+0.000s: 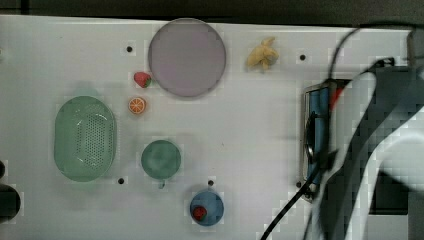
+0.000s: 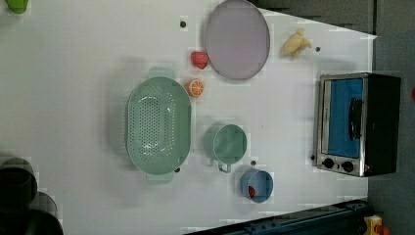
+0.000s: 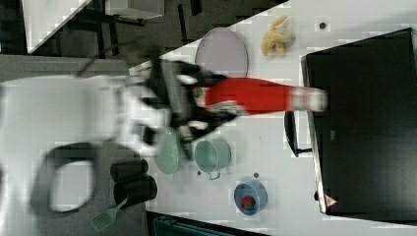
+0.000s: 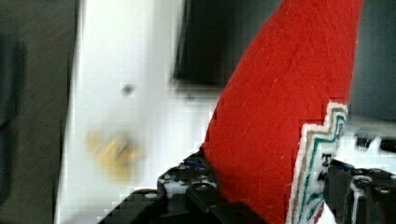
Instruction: Pick Ketchup from oven and place it on table.
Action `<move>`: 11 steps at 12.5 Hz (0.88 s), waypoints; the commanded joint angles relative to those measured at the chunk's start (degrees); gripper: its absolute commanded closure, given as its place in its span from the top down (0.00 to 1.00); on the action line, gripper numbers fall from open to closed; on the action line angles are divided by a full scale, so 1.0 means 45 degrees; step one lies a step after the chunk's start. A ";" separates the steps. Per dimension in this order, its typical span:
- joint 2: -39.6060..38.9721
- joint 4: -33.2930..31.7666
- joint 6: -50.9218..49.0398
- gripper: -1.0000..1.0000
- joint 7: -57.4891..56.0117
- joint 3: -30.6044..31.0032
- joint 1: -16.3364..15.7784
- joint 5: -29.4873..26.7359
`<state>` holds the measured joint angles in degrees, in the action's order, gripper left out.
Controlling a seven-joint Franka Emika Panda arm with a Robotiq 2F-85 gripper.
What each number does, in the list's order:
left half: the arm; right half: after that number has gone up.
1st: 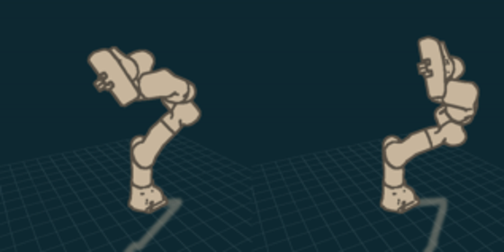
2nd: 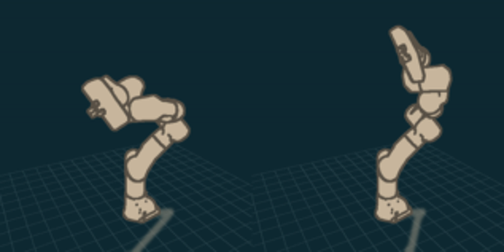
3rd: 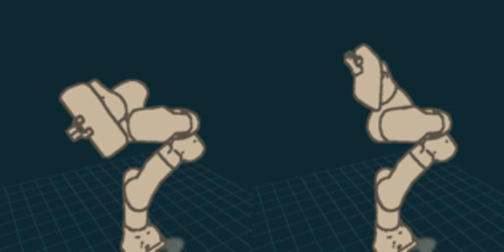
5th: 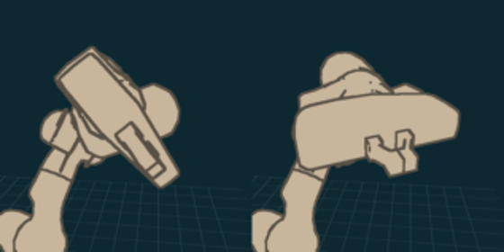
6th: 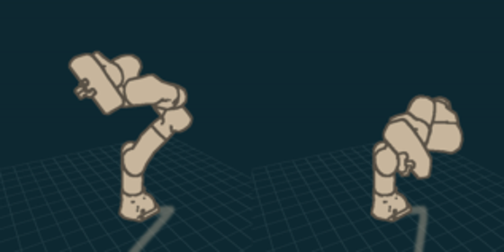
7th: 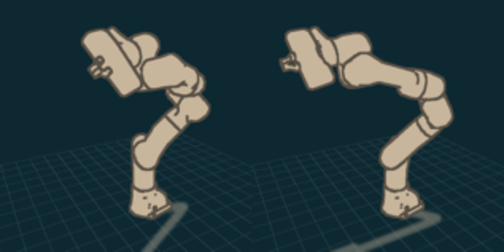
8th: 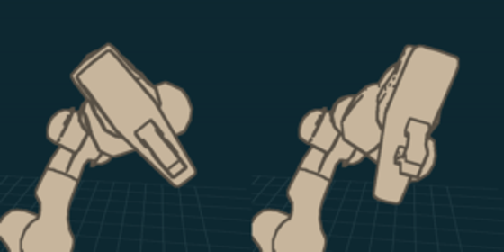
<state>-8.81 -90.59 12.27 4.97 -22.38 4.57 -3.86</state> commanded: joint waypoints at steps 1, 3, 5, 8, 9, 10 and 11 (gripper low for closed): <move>0.0844 0.0655 -0.1747 0.63 0.0019 0.1562 -0.1572 0.0236; 0.0855 0.0542 -0.2268 0.63 0.0019 0.2630 -0.1806 0.0237; 0.0853 0.0040 -0.2207 0.63 0.0019 0.3527 -0.1967 0.0239; 0.0854 -0.1222 -0.1904 0.63 0.0038 0.4268 -0.2042 0.0352; 0.0854 -0.1798 -0.1554 0.63 0.0038 0.4348 -0.2047 0.0482; 0.0856 -0.2438 -0.1004 0.63 0.0038 0.4368 -0.2047 0.0582; 0.0857 -0.3139 -0.0319 0.63 0.0038 0.4351 -0.2040 0.0681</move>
<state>-6.51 -104.63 9.86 4.80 1.38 -8.68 -1.73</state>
